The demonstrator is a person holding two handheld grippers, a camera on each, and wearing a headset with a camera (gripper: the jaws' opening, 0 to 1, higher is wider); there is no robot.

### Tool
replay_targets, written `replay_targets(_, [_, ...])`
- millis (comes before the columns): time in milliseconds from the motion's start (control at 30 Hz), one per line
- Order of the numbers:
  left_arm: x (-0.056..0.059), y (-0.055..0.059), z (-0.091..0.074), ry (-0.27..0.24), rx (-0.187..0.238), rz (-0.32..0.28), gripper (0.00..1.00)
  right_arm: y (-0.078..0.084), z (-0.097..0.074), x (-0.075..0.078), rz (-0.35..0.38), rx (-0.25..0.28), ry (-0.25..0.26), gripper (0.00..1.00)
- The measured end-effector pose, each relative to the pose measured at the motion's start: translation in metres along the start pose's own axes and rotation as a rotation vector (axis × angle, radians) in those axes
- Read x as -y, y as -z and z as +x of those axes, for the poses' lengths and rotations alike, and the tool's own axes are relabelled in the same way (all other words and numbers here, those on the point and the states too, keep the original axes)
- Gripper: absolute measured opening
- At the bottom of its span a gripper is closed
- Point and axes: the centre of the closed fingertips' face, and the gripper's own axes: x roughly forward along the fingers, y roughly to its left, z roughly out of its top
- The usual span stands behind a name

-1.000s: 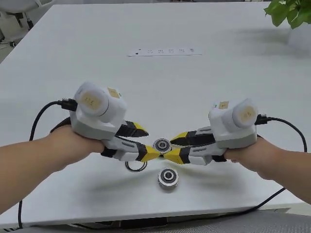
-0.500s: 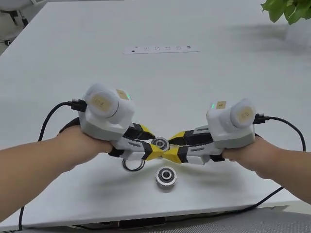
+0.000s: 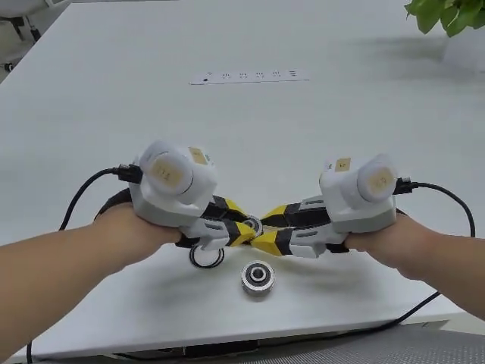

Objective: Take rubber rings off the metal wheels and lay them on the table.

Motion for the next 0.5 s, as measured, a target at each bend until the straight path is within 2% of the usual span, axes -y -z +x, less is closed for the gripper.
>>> replay_targets(500, [0.0037,0.0010,-0.0013,-0.011,0.015,-0.019,0.14,0.0011,-0.0016,-0.0012,-0.020,-0.011,0.008,0.20])
